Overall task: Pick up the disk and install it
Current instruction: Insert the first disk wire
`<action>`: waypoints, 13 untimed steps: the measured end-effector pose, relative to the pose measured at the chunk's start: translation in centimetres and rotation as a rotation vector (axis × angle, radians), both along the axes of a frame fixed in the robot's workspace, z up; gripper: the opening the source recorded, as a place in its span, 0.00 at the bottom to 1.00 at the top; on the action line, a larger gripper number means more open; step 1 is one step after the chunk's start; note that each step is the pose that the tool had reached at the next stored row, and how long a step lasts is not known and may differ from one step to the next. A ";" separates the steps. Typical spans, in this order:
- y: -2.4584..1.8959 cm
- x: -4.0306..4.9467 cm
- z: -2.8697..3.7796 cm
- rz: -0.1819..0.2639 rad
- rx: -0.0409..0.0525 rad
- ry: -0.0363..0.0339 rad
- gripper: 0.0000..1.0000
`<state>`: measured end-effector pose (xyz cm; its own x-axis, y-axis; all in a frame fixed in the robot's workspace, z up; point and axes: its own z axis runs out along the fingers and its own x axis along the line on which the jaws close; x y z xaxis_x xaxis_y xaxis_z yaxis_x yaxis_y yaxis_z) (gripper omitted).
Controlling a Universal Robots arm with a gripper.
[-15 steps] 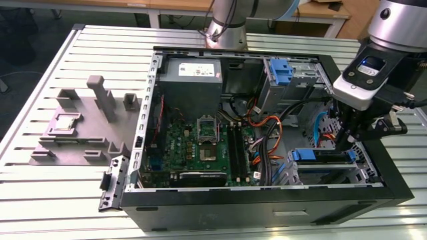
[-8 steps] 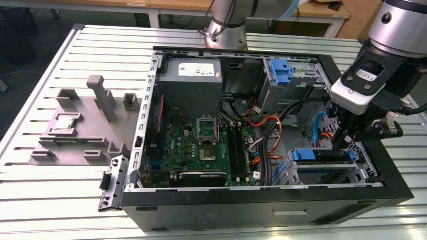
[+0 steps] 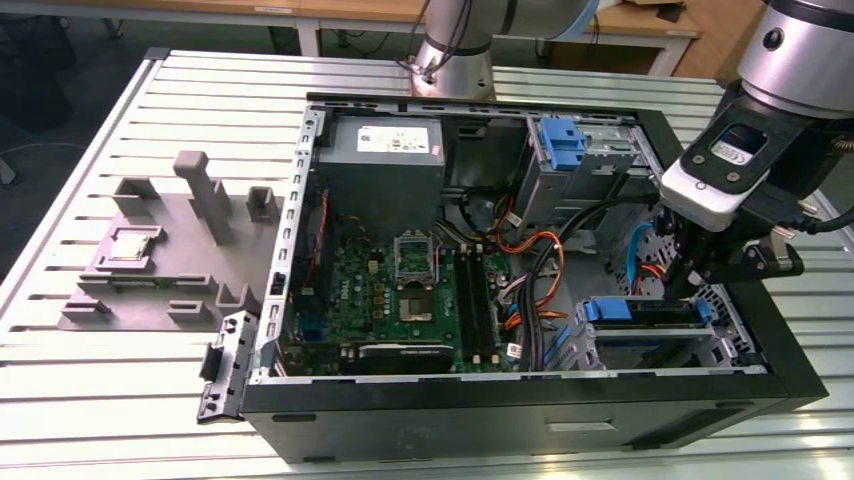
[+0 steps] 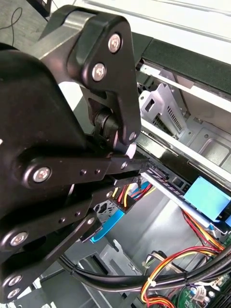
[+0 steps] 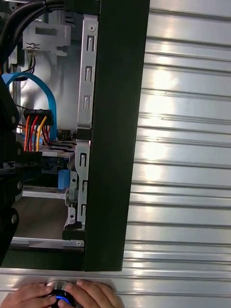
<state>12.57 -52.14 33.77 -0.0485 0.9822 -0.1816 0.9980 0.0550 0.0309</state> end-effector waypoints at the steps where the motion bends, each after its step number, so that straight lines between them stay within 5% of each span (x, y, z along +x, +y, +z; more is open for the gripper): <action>1: 0.00 0.00 0.01 0.000 0.0010 0.0000 0.17; 3: -0.01 0.00 0.01 0.000 0.0046 0.0001 0.17; 8: -0.29 0.00 -0.02 0.000 0.0356 0.0000 0.17; 13: -1.05 0.00 -0.08 -0.015 0.0393 -0.0003 0.17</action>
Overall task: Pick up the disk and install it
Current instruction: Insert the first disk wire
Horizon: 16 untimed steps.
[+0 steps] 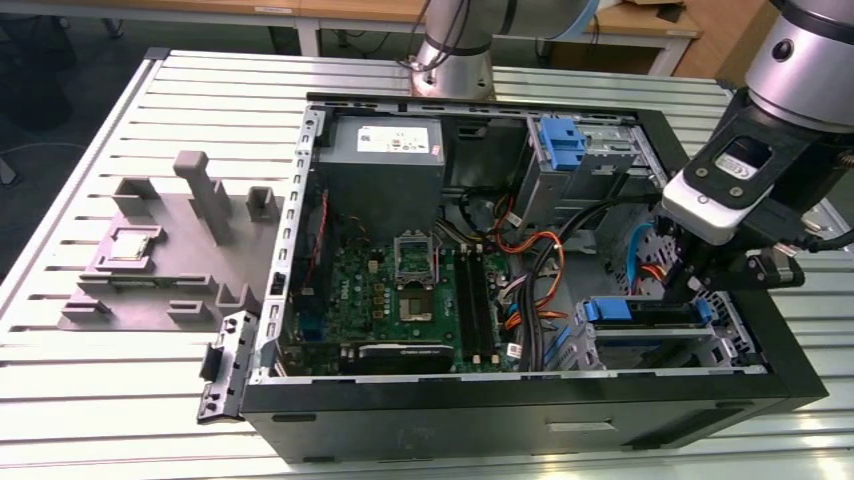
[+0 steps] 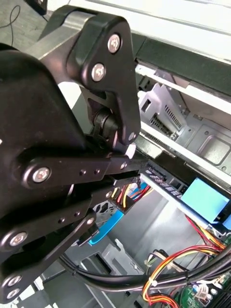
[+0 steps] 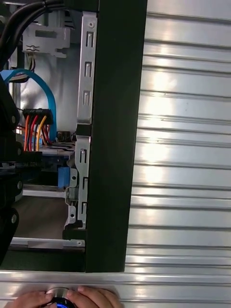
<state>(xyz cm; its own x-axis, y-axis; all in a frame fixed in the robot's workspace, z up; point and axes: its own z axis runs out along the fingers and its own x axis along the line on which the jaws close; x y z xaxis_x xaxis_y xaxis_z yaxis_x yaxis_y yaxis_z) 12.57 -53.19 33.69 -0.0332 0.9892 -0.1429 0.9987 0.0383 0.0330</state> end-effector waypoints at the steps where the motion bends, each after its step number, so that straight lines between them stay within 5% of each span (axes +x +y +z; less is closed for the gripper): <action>1: -0.06 0.00 -0.02 -0.005 0.0001 0.0000 0.17; 8: -0.25 -0.09 -0.23 -0.005 0.0190 0.0000 0.17; 16: -0.25 -0.08 -0.39 -0.017 0.0222 0.0000 0.17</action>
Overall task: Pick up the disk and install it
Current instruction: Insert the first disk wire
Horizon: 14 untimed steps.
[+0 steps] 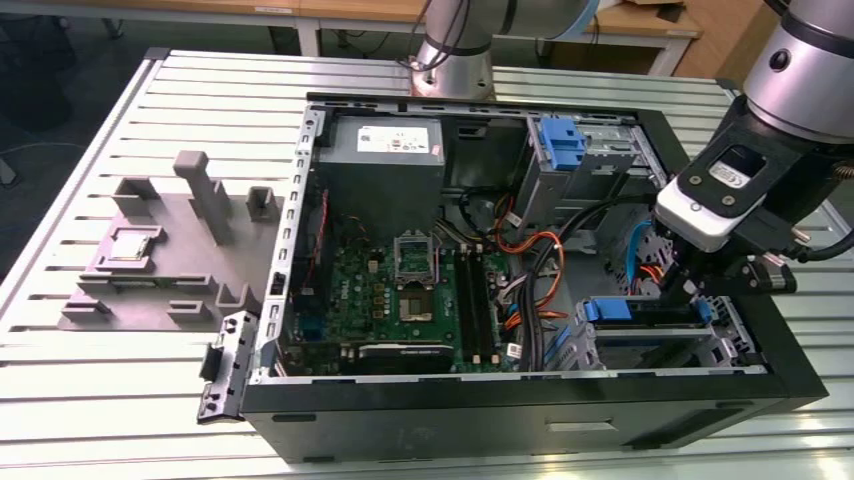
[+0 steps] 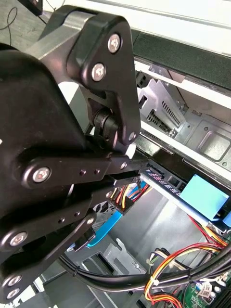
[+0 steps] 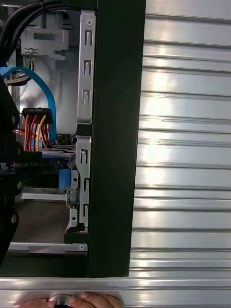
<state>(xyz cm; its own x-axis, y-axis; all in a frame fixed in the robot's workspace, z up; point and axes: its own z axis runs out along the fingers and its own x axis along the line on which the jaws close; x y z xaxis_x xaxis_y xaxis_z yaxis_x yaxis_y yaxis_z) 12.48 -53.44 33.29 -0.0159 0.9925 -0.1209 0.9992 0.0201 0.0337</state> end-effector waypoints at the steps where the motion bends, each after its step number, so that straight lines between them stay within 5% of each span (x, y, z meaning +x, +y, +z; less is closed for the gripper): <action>1: 0.00 0.00 -0.01 0.000 0.0004 0.0000 0.17; 14: -0.01 0.17 -0.13 -0.024 0.0008 0.0000 0.17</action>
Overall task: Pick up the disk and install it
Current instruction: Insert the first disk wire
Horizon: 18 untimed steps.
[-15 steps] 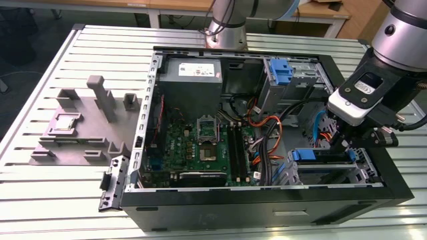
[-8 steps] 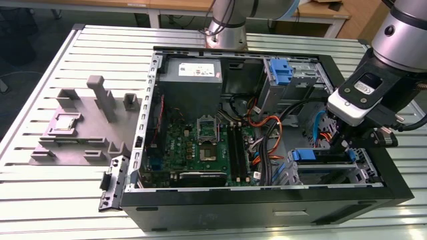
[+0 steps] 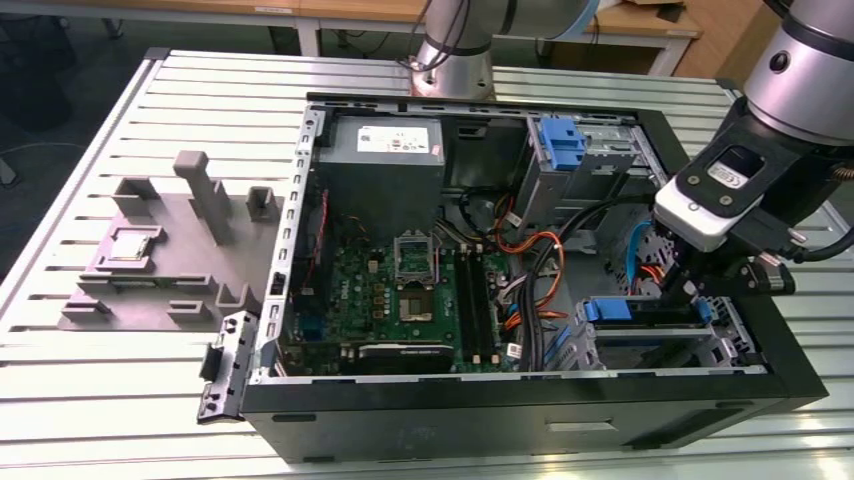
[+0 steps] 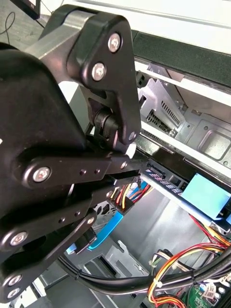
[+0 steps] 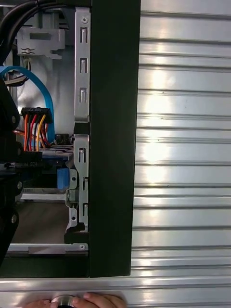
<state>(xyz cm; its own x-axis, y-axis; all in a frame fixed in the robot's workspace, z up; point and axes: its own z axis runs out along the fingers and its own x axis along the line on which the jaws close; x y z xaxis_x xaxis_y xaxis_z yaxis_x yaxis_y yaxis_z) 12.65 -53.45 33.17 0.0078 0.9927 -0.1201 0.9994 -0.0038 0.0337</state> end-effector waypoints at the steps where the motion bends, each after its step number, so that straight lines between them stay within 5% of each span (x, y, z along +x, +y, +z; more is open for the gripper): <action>1: 0.00 0.00 0.00 -0.001 0.0000 -0.0001 0.17; 18: -0.15 0.00 -0.02 -0.035 0.0002 0.0000 0.17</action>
